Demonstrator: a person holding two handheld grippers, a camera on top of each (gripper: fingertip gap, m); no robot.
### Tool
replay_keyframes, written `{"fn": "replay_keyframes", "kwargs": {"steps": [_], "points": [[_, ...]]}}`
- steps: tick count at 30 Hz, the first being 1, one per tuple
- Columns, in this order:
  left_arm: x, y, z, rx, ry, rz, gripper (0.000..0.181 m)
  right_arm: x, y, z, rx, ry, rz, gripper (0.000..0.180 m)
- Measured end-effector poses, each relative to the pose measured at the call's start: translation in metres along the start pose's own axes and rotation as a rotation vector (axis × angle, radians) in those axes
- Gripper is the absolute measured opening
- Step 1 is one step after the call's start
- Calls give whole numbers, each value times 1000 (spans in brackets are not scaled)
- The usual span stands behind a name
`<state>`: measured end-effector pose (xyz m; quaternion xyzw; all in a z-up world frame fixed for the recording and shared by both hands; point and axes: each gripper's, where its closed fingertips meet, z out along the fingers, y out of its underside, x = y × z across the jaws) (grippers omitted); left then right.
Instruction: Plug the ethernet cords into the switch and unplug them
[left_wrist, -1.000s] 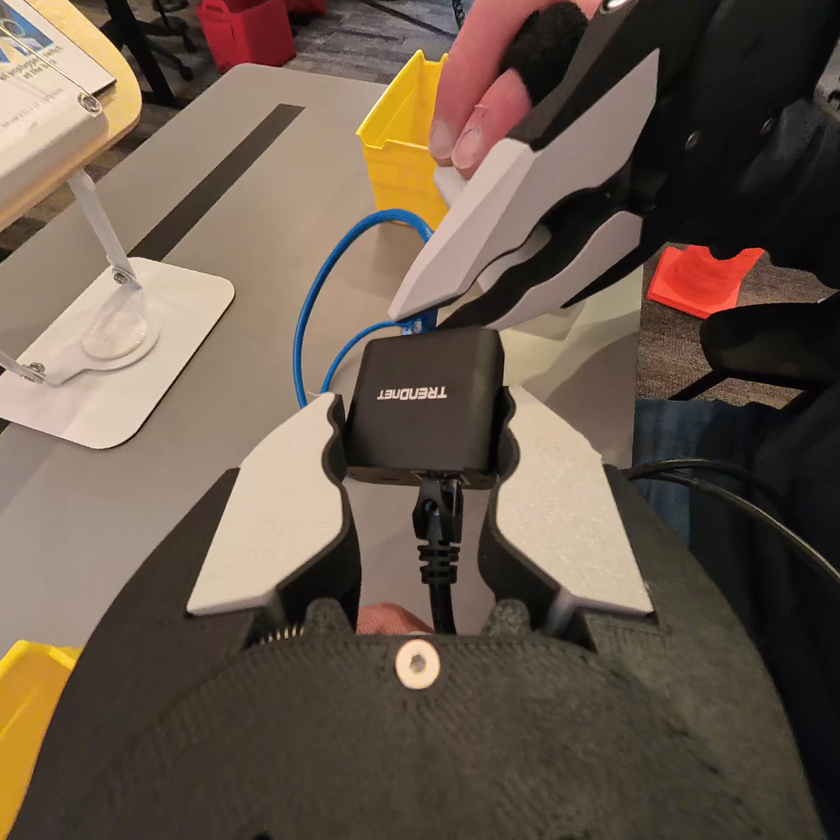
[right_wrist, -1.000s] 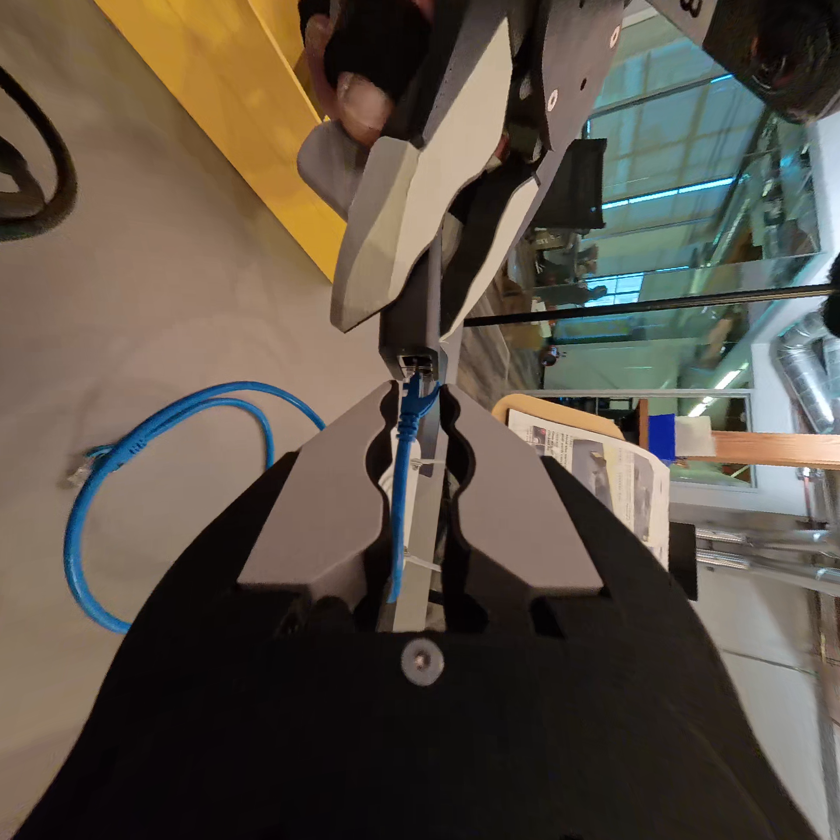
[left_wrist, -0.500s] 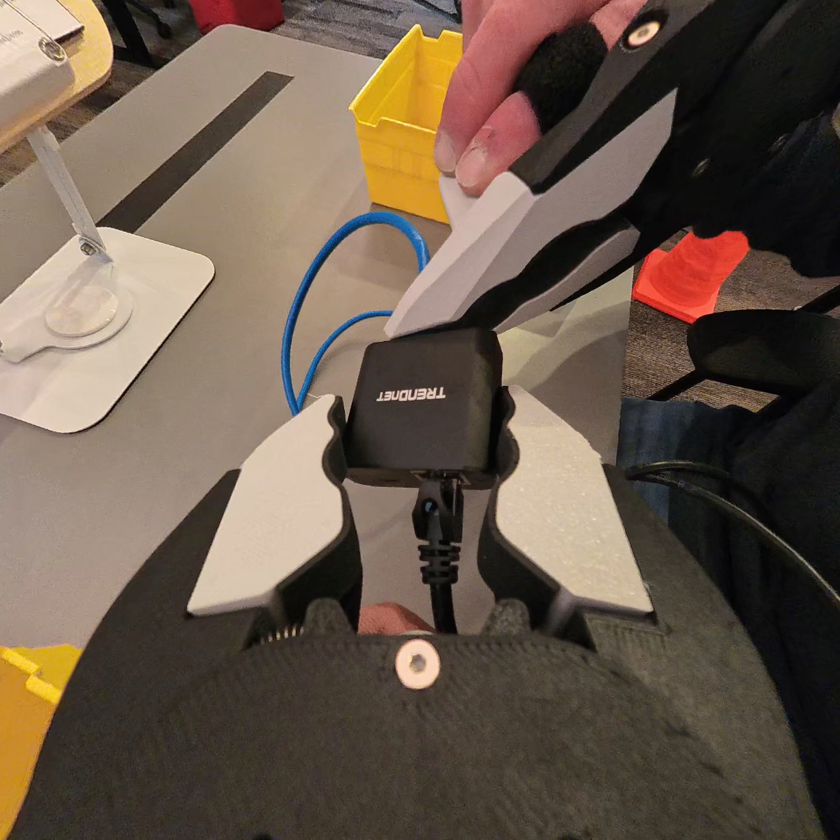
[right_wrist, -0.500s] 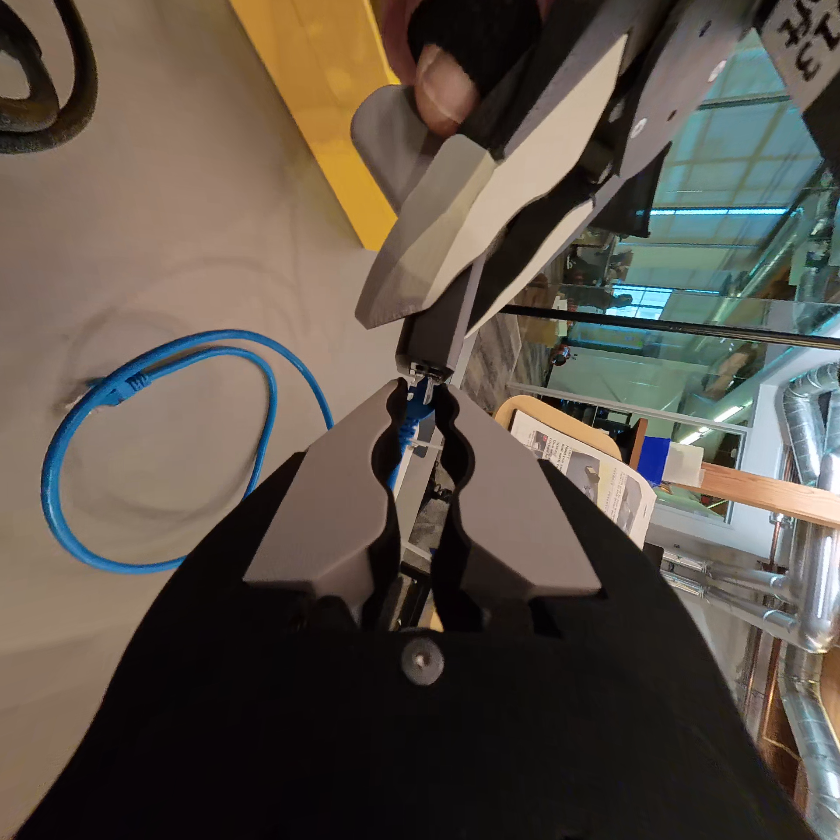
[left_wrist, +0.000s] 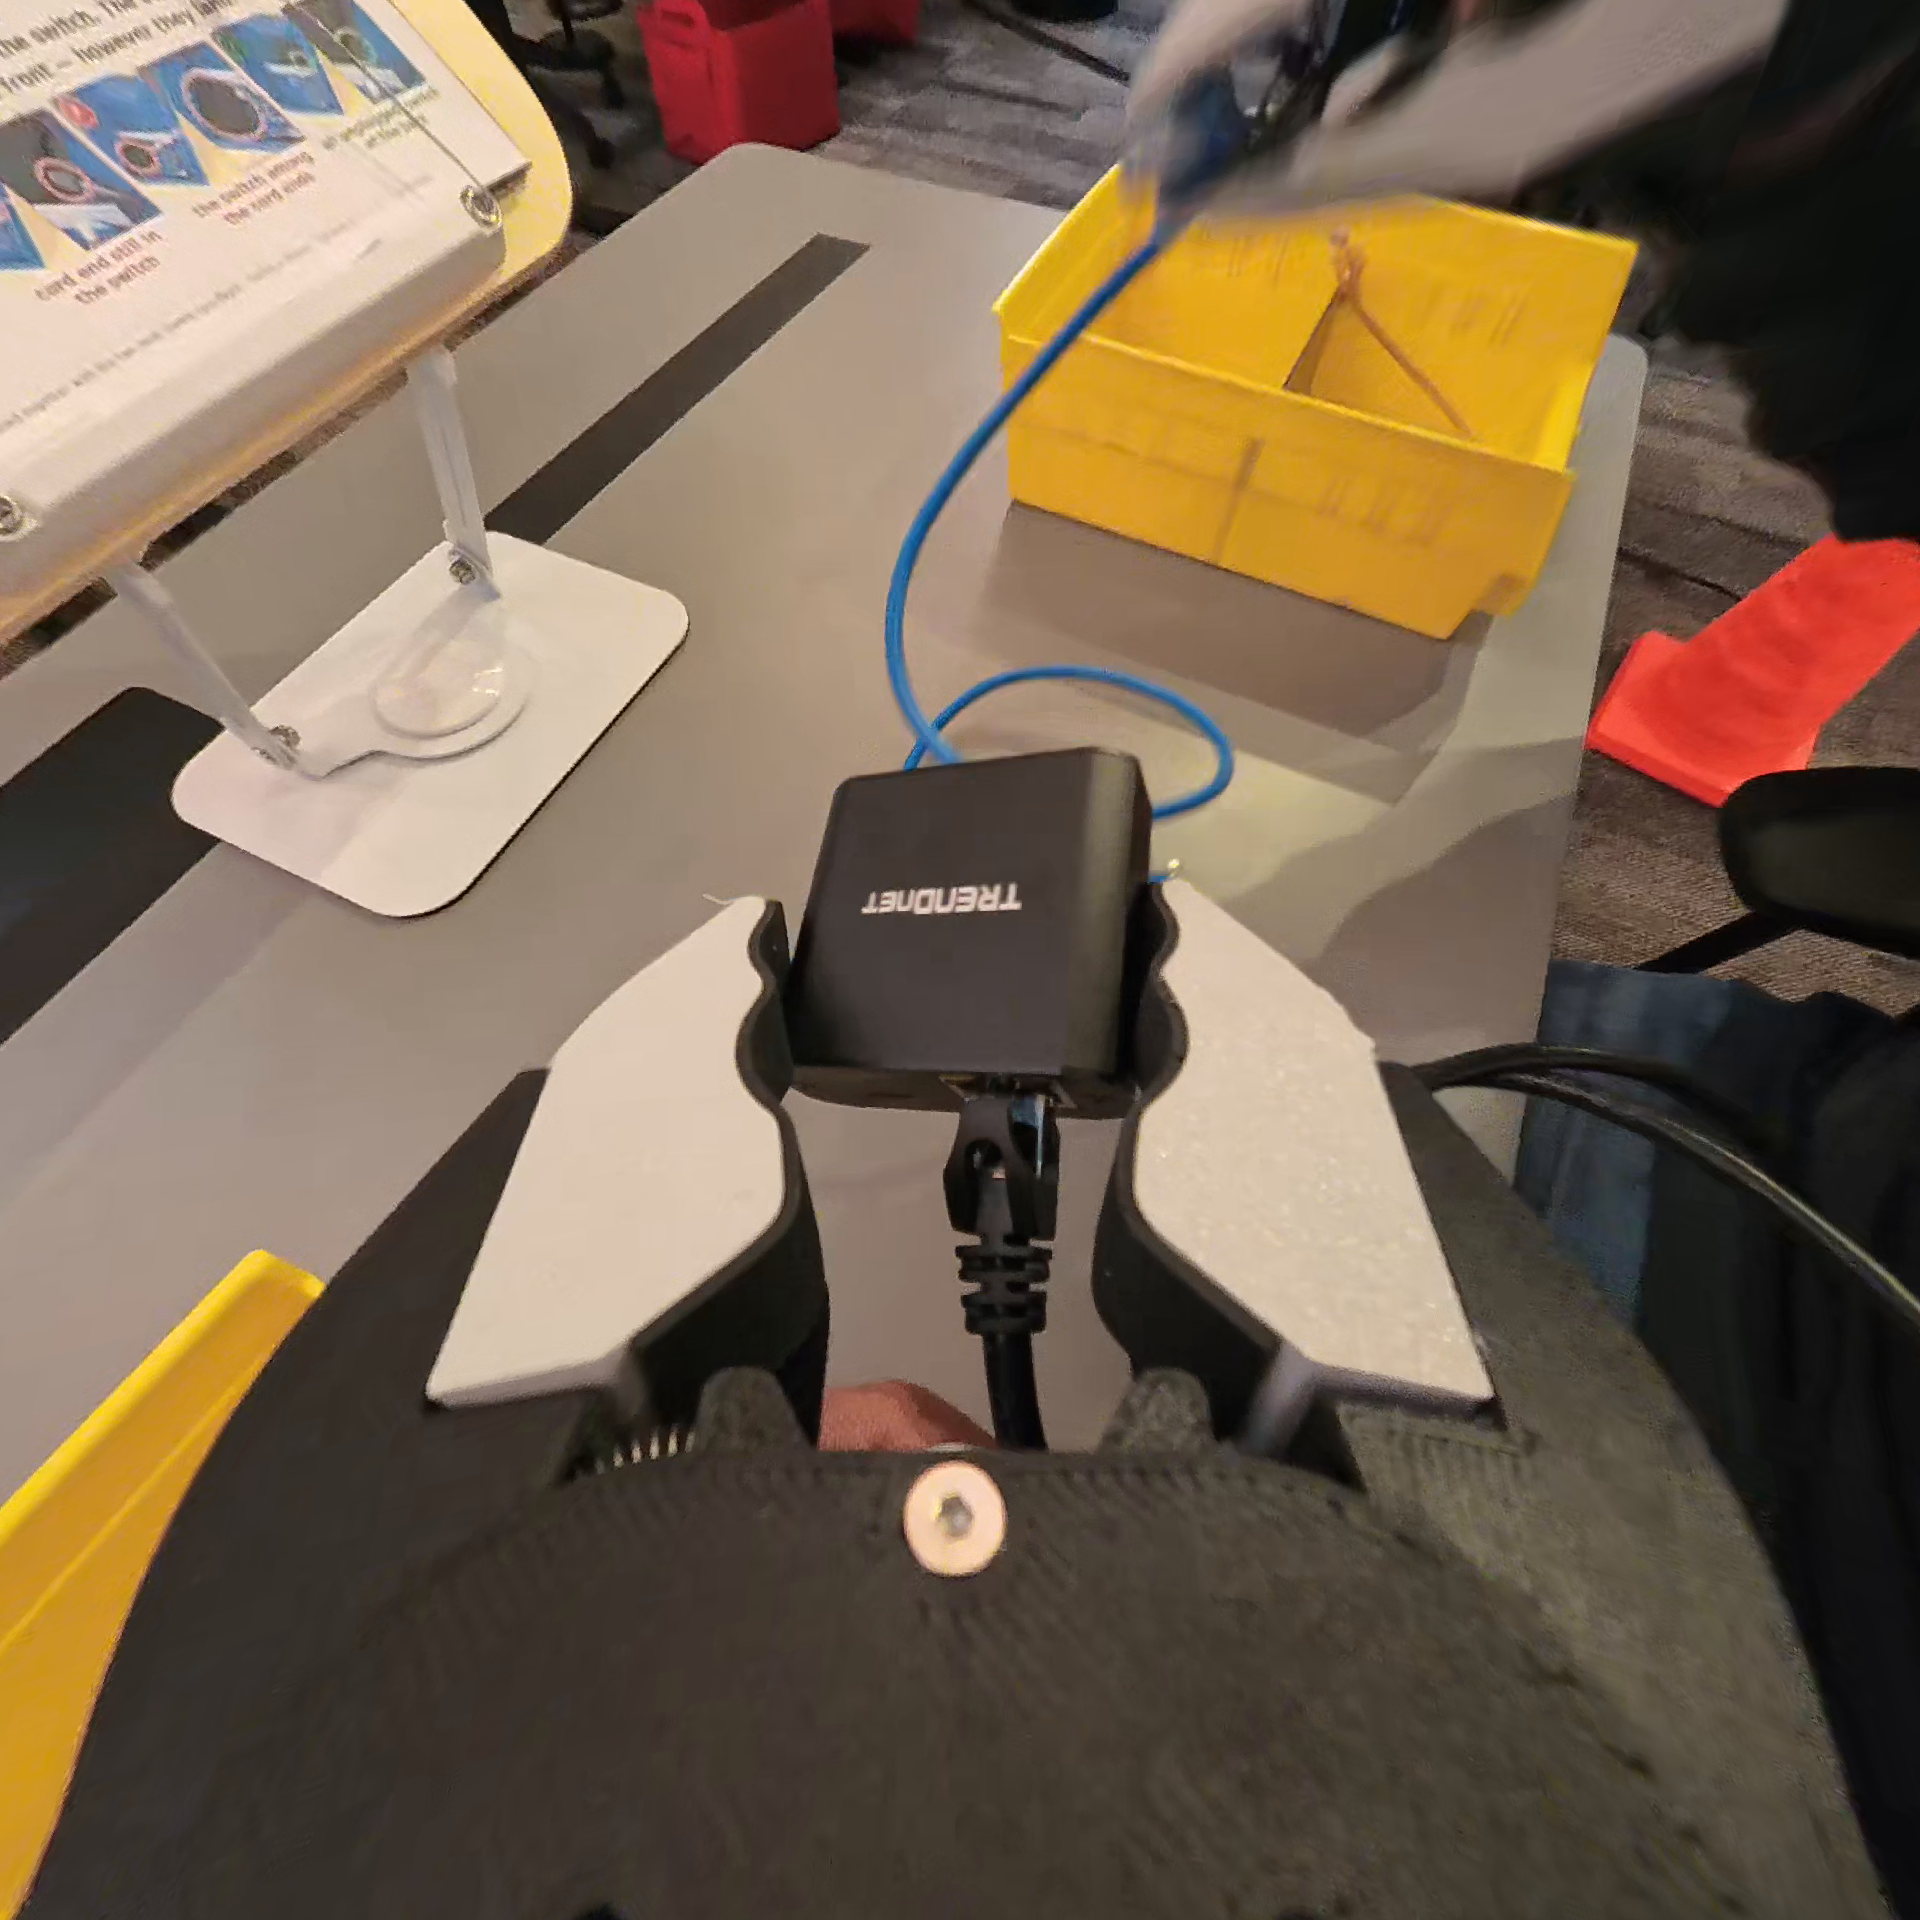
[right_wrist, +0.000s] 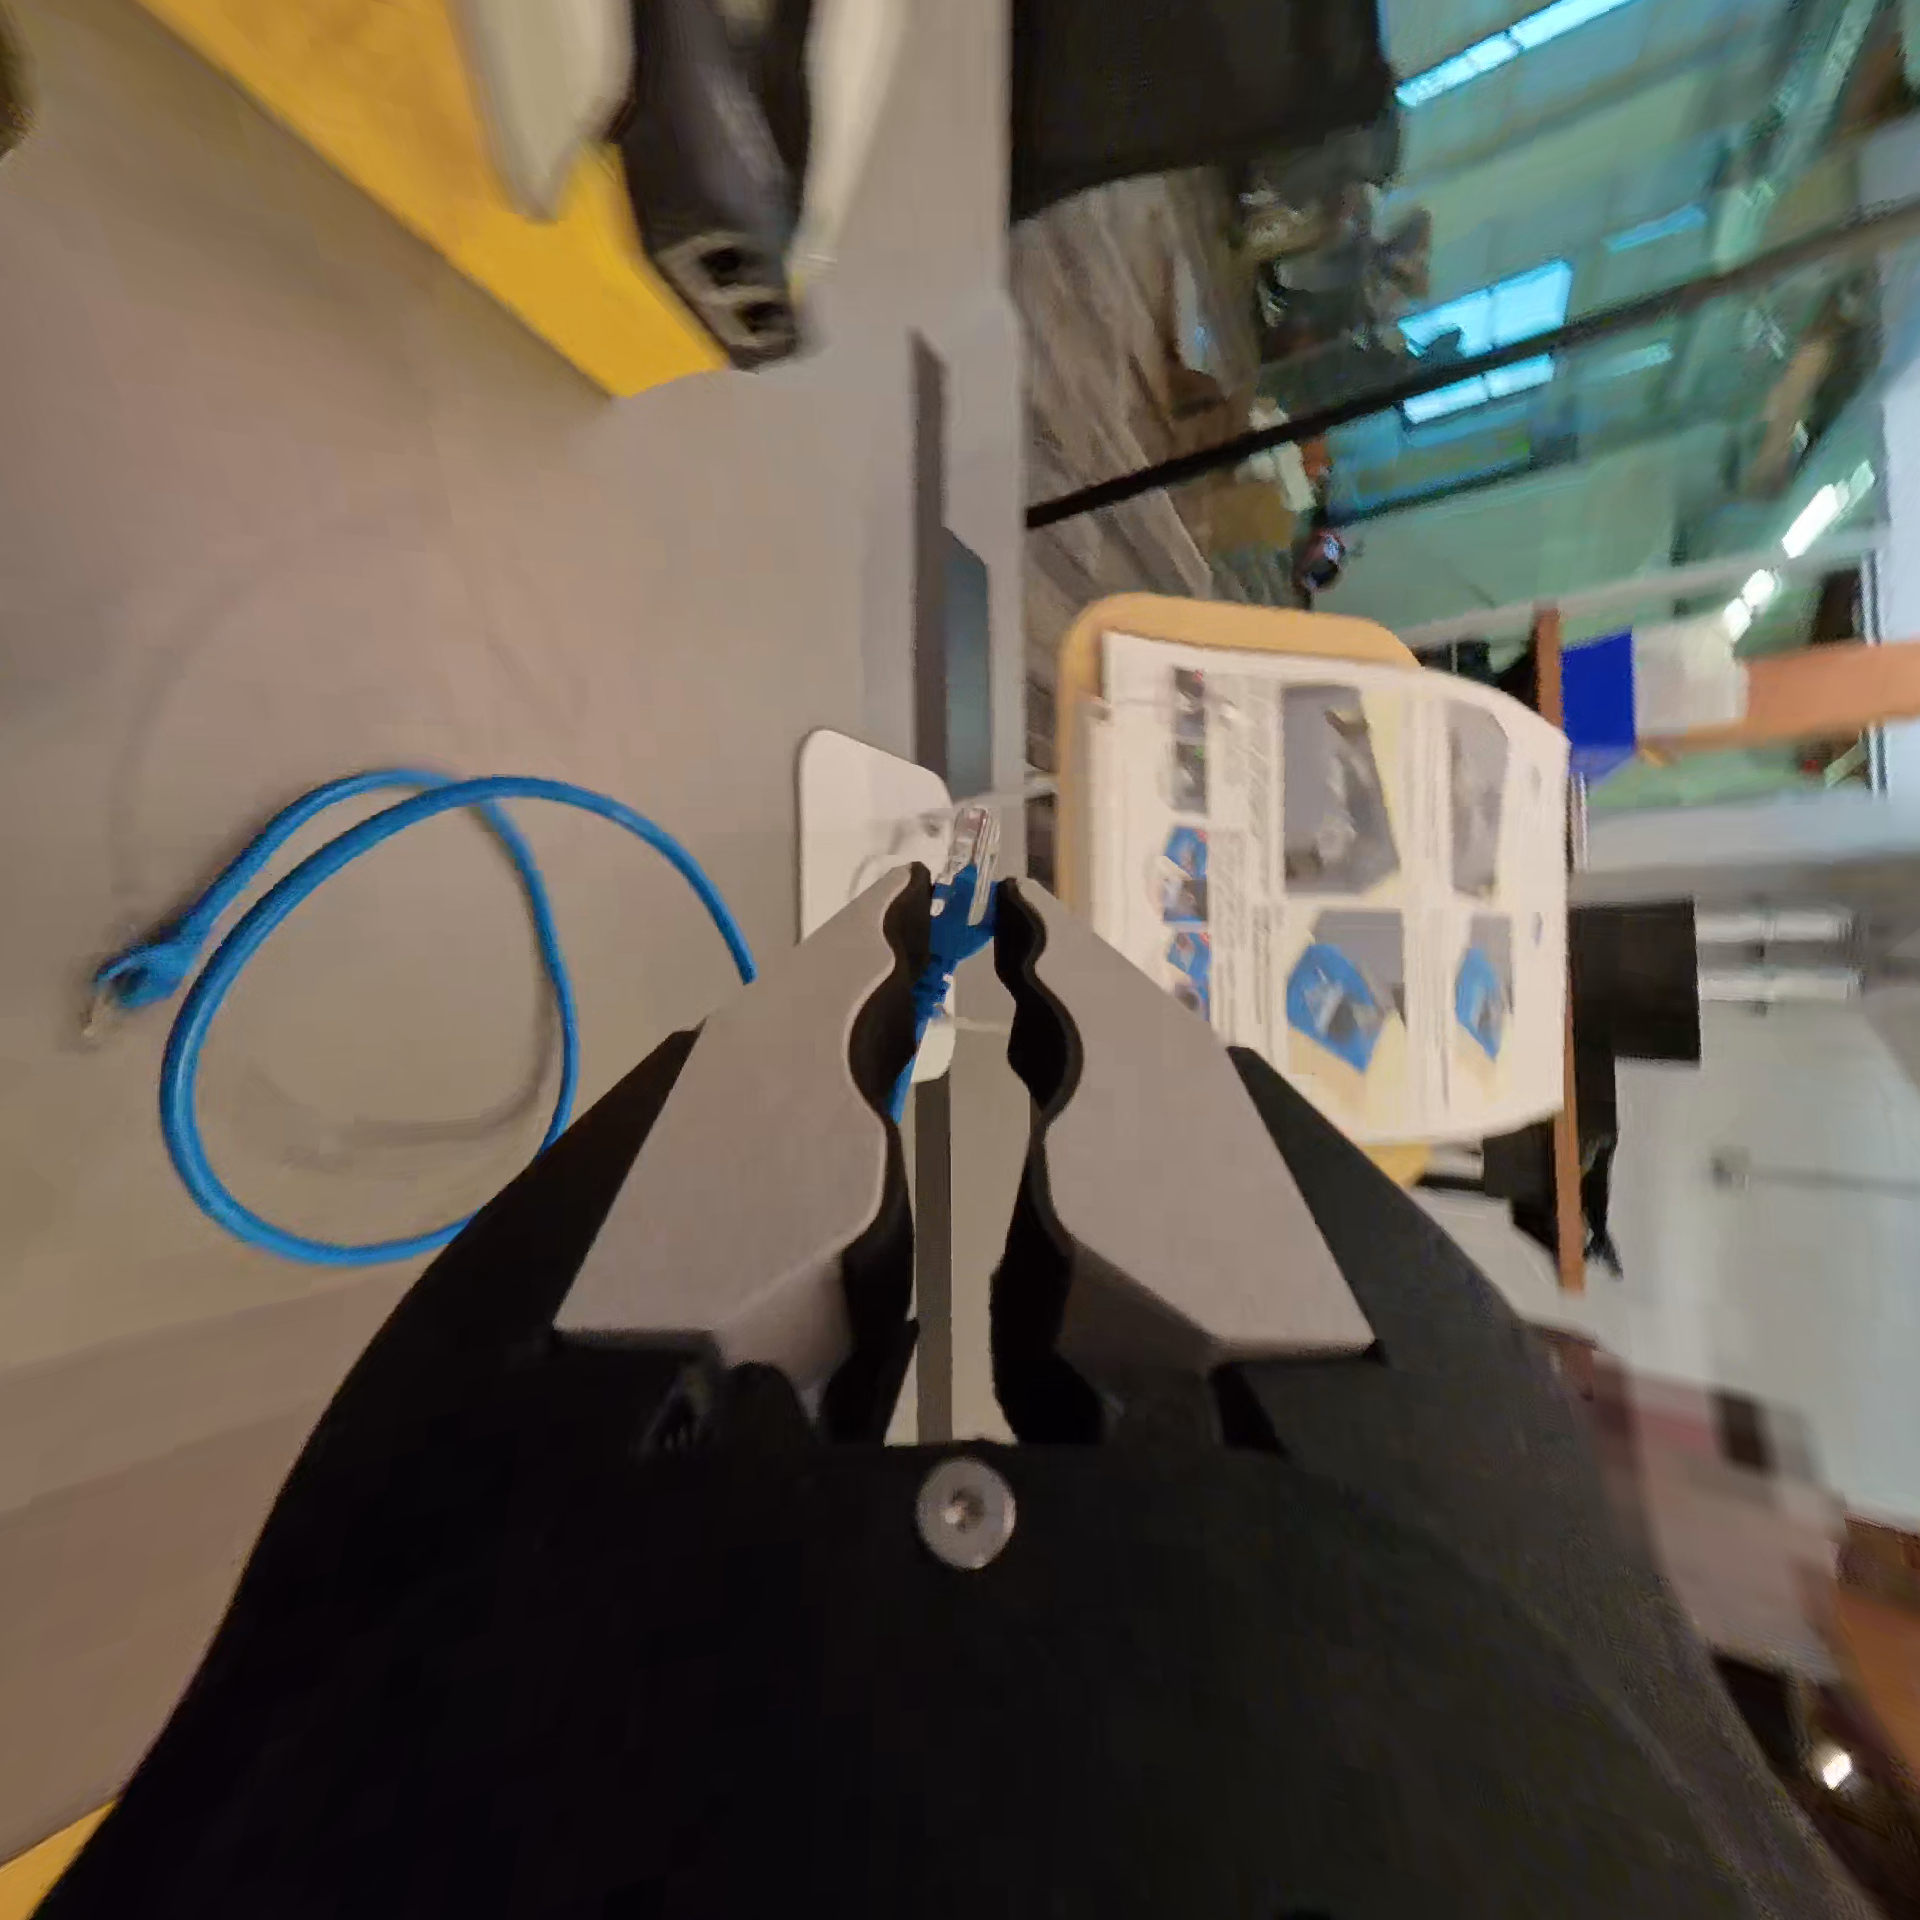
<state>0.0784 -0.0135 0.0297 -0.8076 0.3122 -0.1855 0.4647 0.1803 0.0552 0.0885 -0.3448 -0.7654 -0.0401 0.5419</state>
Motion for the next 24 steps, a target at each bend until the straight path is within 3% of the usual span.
{"fn": "replay_keyframes", "kwargs": {"steps": [8,14,17,24], "points": [[-1,-1,0,22,3,-3,63,113,51,-98,-111,268,205,11],[-1,1,2,10,-4,3,64,163,90,-173,-236,429,269,11],[0,4,4,1,-1,3,64,156,118,-200,-355,463,284,10],[0,9,9,-10,-1,4,64,81,194,-224,-571,458,388,10]]}}
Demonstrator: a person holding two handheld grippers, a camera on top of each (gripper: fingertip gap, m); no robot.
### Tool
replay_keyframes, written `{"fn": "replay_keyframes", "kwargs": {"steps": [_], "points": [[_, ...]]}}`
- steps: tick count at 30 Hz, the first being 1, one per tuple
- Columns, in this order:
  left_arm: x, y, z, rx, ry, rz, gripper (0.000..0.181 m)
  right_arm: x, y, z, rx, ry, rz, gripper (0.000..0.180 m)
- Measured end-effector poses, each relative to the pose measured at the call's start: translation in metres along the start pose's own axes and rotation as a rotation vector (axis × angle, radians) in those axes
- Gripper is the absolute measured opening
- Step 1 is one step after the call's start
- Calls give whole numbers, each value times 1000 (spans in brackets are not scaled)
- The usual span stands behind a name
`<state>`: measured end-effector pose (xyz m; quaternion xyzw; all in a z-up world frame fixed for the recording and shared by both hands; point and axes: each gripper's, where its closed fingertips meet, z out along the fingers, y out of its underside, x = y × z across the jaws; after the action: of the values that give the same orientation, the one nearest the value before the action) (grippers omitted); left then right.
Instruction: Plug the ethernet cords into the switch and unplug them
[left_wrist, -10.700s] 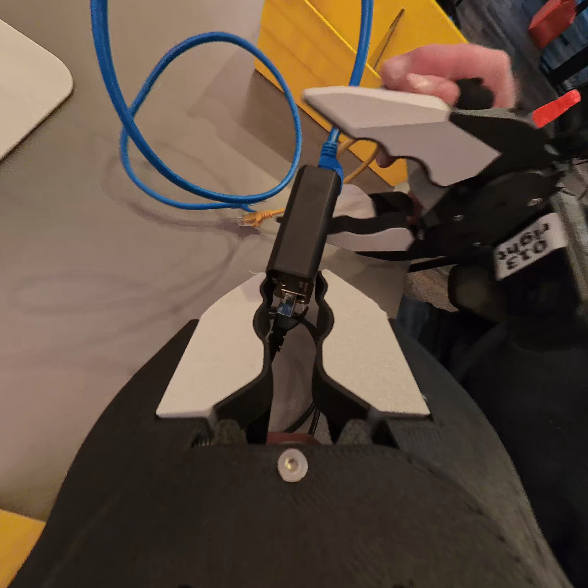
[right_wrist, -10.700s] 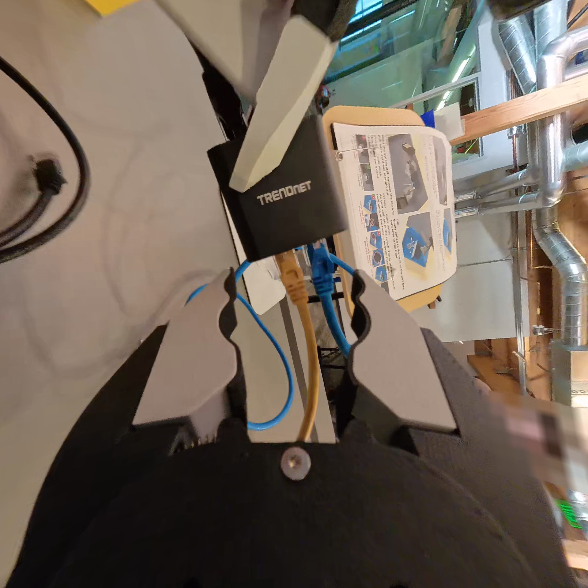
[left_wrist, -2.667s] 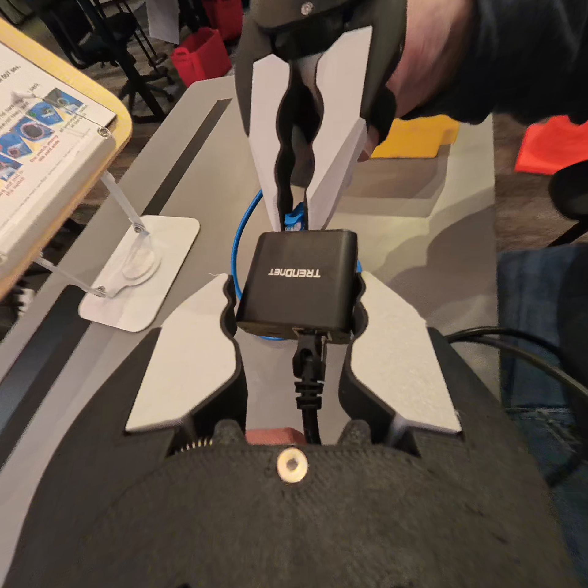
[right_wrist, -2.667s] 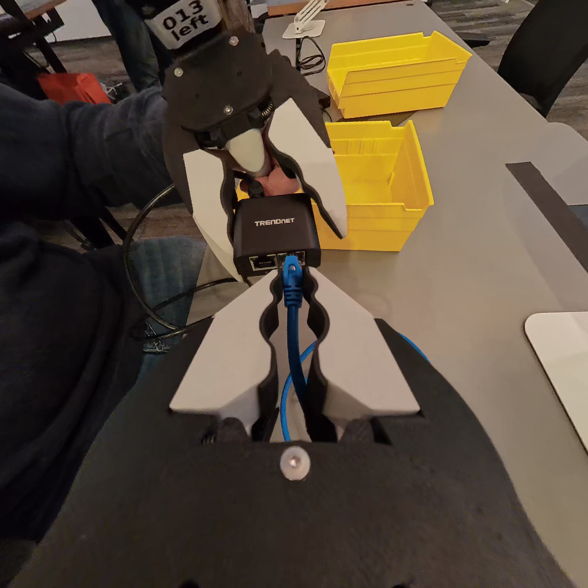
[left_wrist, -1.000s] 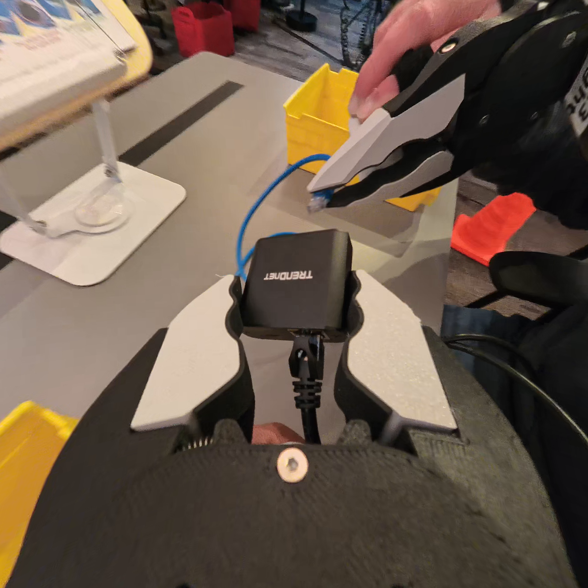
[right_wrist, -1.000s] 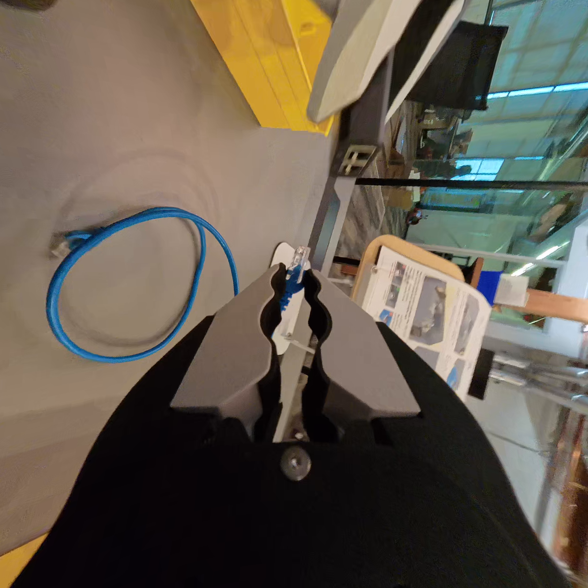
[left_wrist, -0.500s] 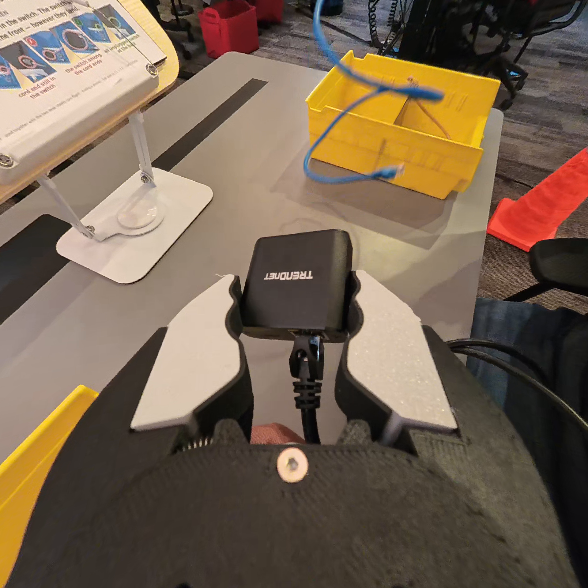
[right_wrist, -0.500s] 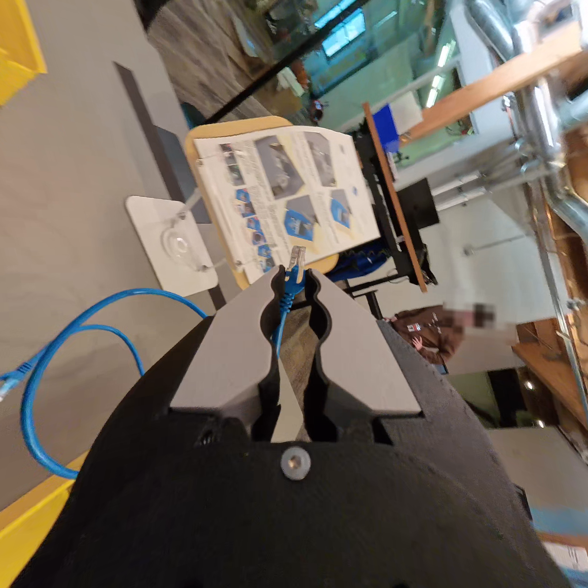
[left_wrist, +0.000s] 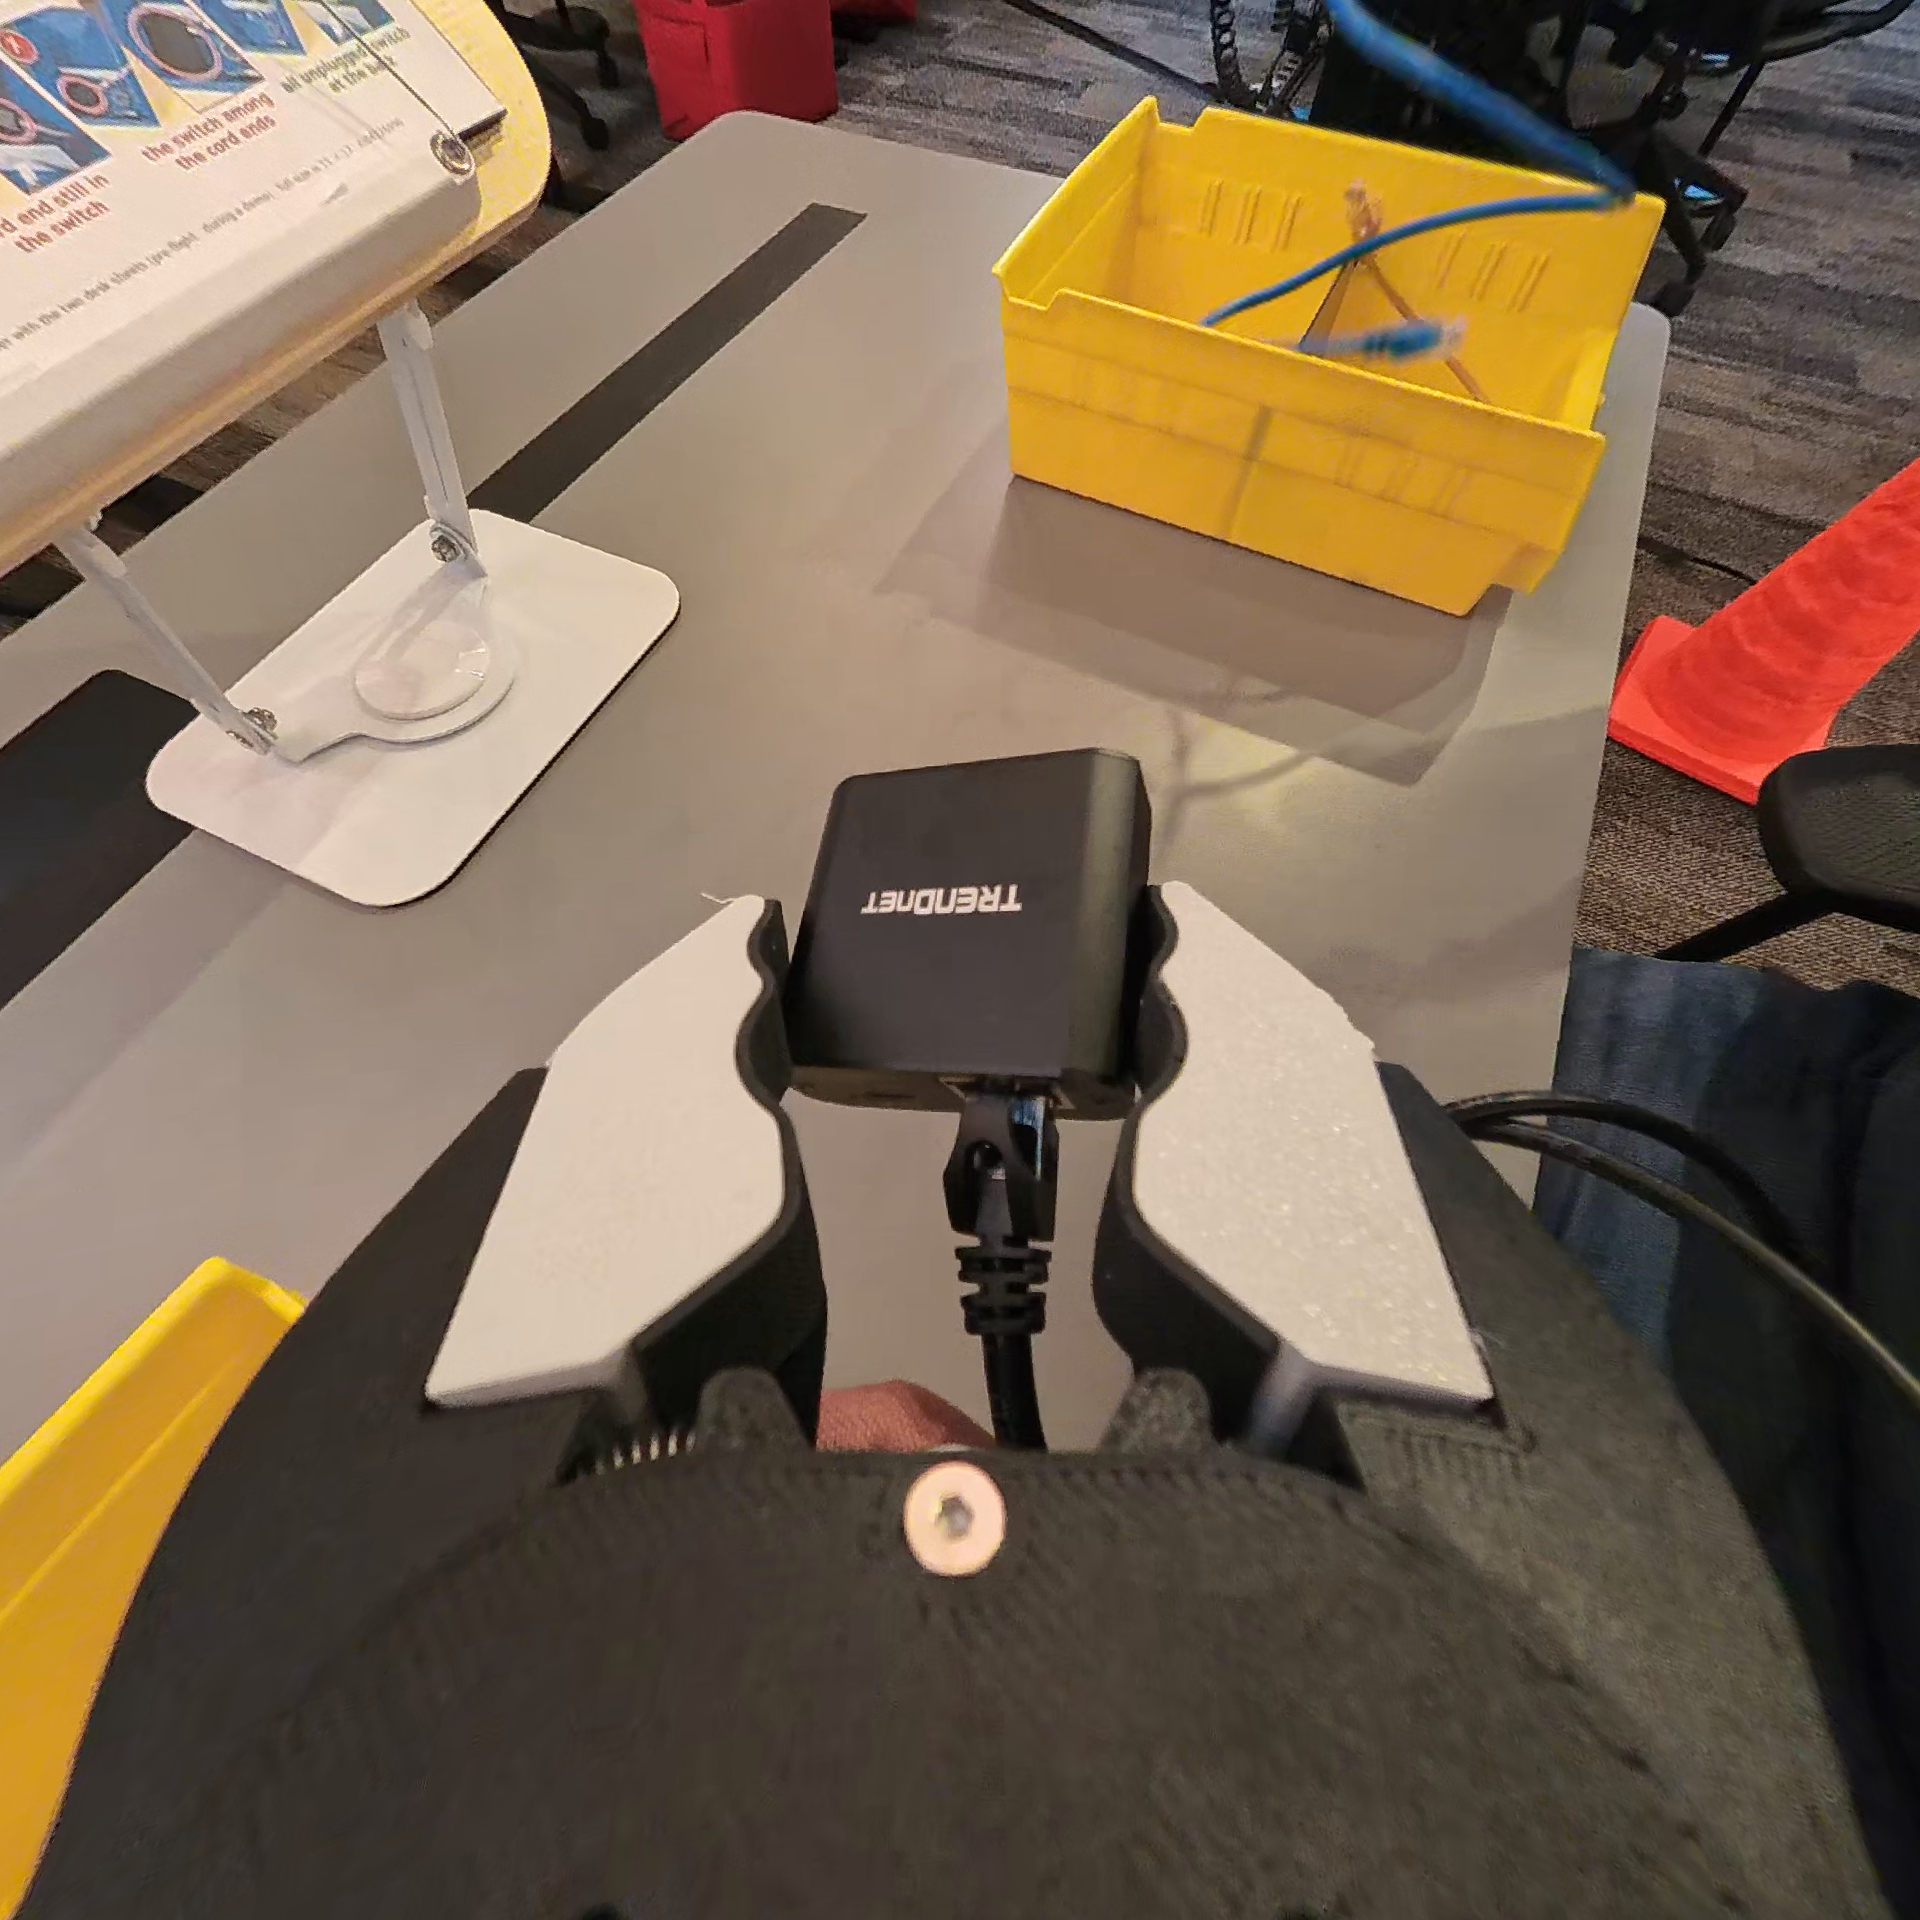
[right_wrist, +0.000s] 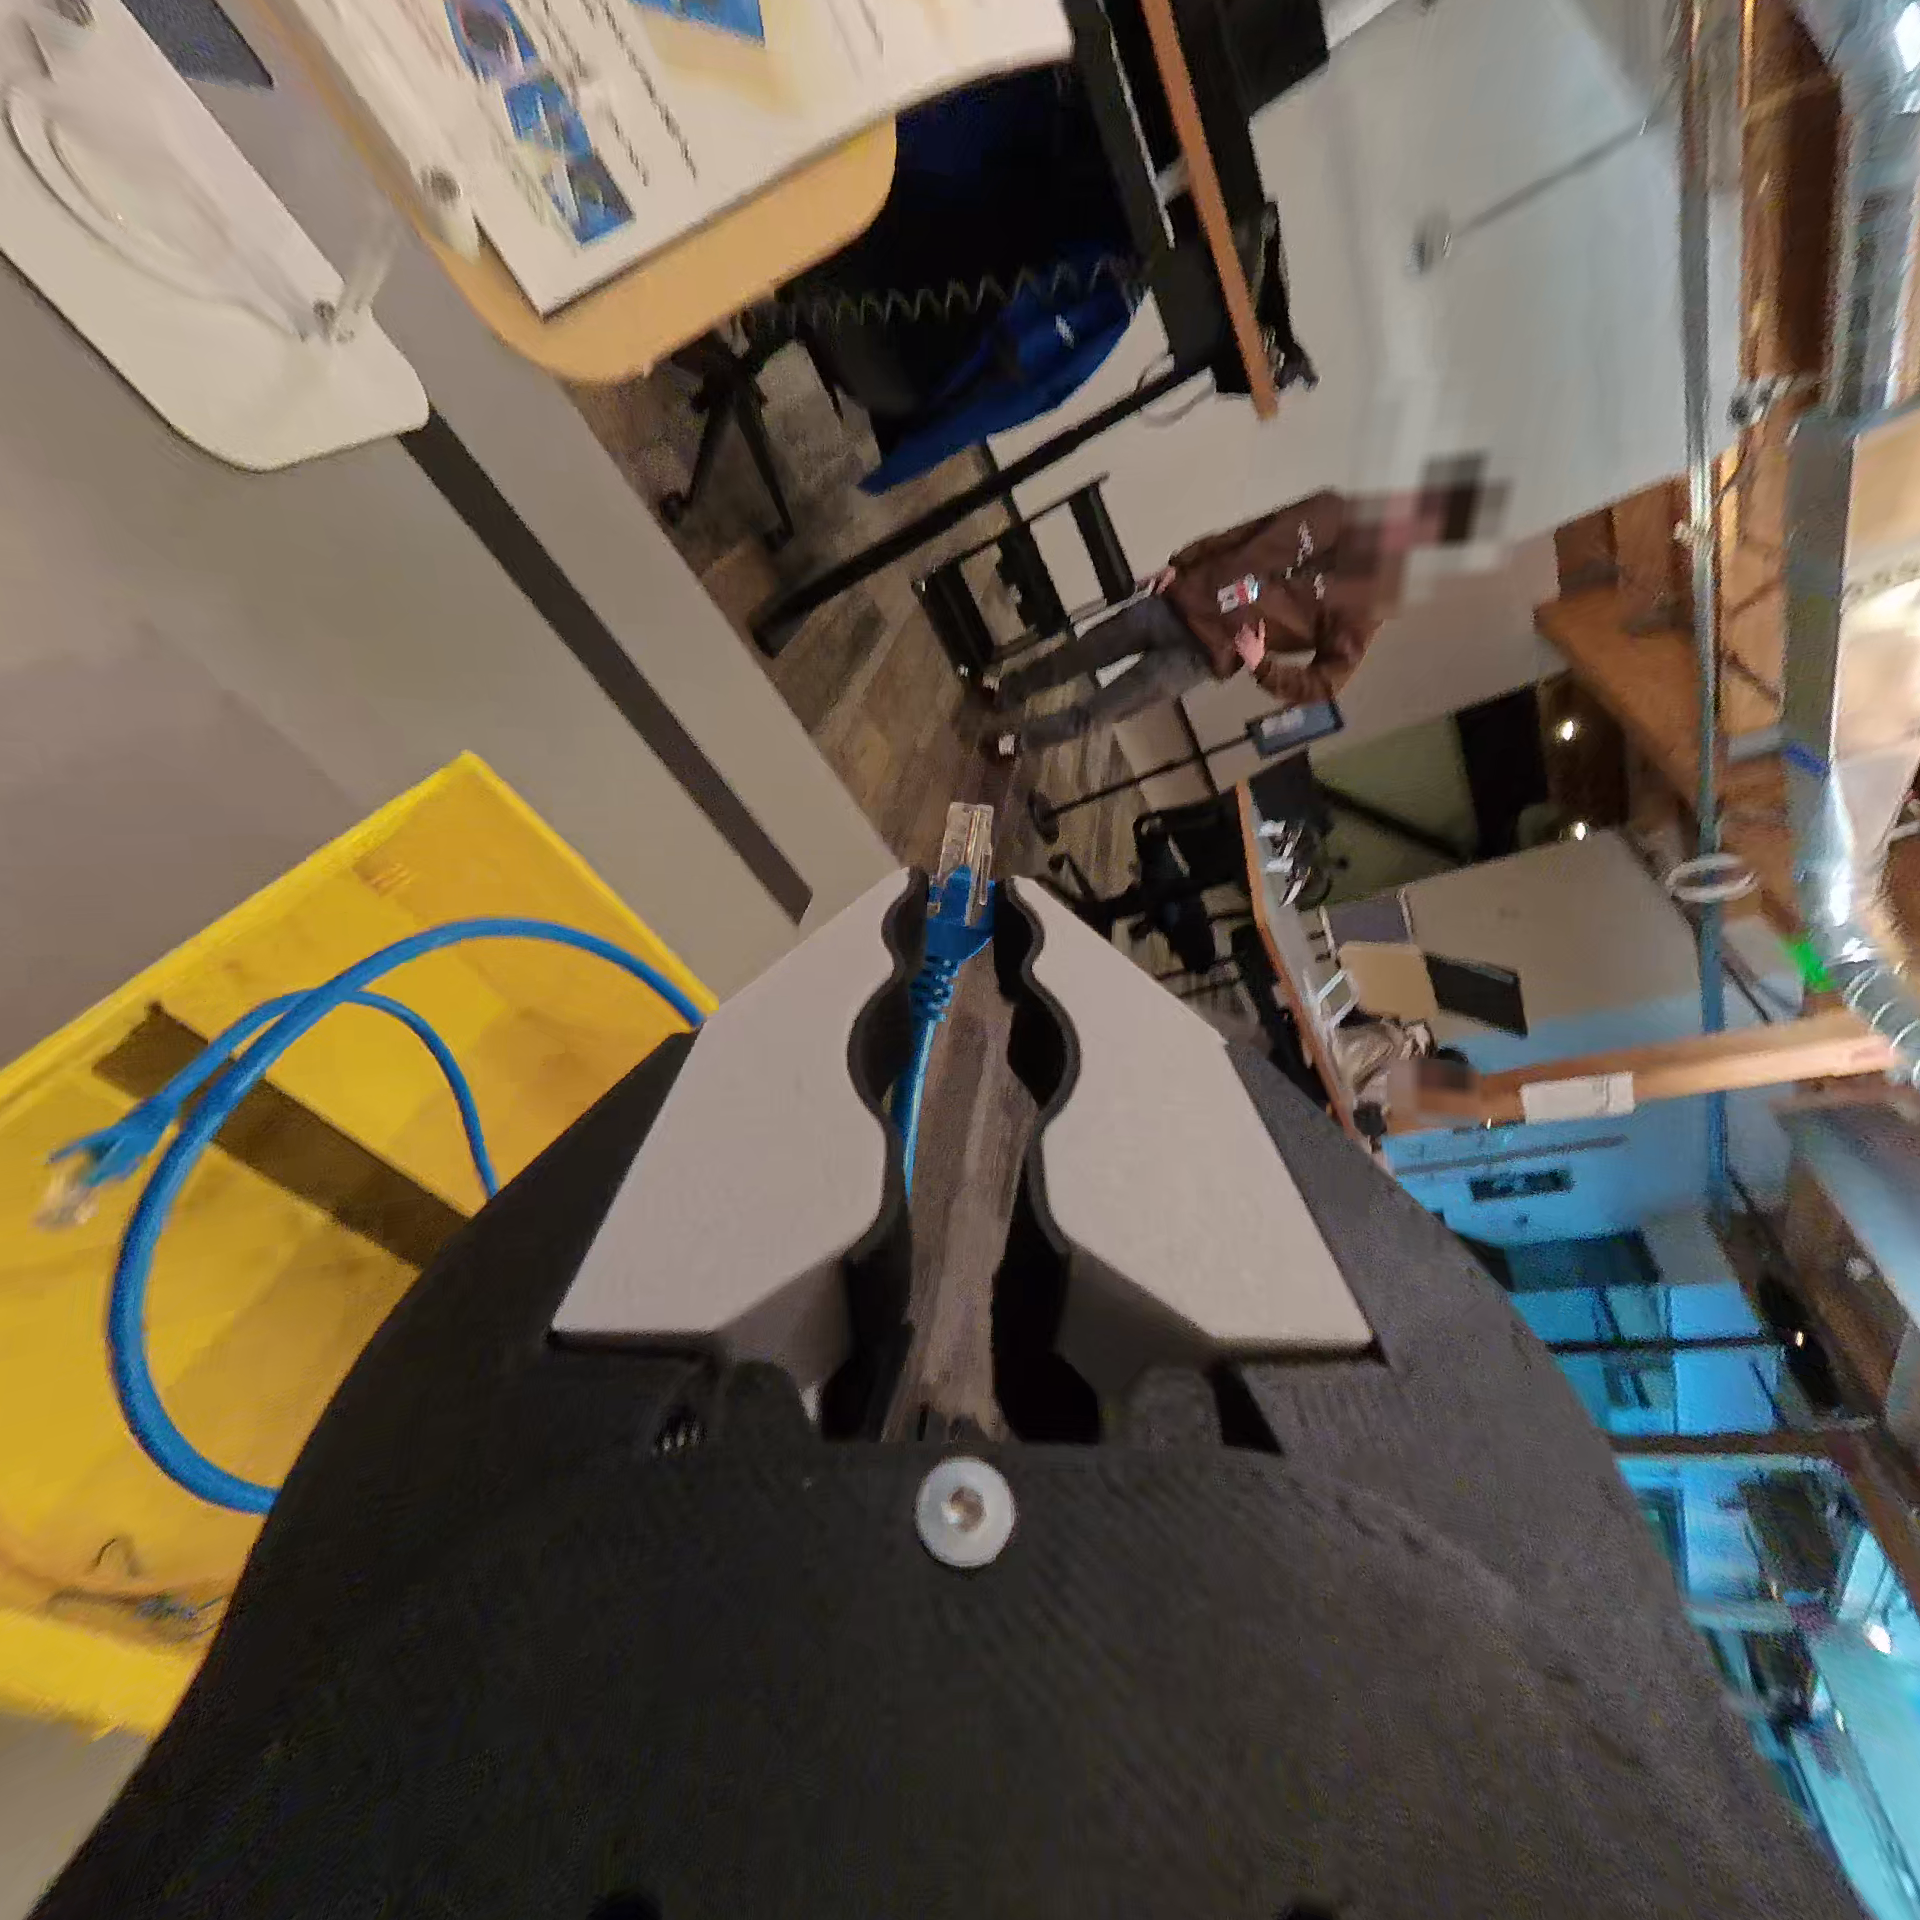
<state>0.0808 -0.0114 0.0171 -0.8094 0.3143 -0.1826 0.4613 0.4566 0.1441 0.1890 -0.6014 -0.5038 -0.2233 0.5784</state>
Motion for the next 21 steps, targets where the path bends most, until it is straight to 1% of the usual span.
{"fn": "replay_keyframes", "kwargs": {"steps": [6,9,12,13,15,17,18,19,20,21], "points": [[3,3,5,-20,-4,13,64,-63,76,14,-121,-49,119,11],[4,4,5,-23,-6,13,64,-100,106,19,-179,-119,170,11],[4,5,7,-26,-4,11,64,-137,129,23,-220,-237,300,10],[5,5,7,-26,-5,12,64,-147,139,25,-243,-254,318,10],[6,4,8,-25,-3,15,64,-173,153,29,-284,-338,370,11],[7,4,9,-23,-3,18,64,-196,174,32,-371,-405,367,12],[8,3,9,-21,-1,18,64,-209,177,32,-388,-474,397,12],[8,3,10,-21,-2,19,64,-220,178,33,-404,-530,425,14],[8,3,11,-22,-5,21,64,-227,181,34,-428,-561,421,25],[8,4,11,-24,-8,22,64,-228,180,35,-433,-568,409,40]]}}
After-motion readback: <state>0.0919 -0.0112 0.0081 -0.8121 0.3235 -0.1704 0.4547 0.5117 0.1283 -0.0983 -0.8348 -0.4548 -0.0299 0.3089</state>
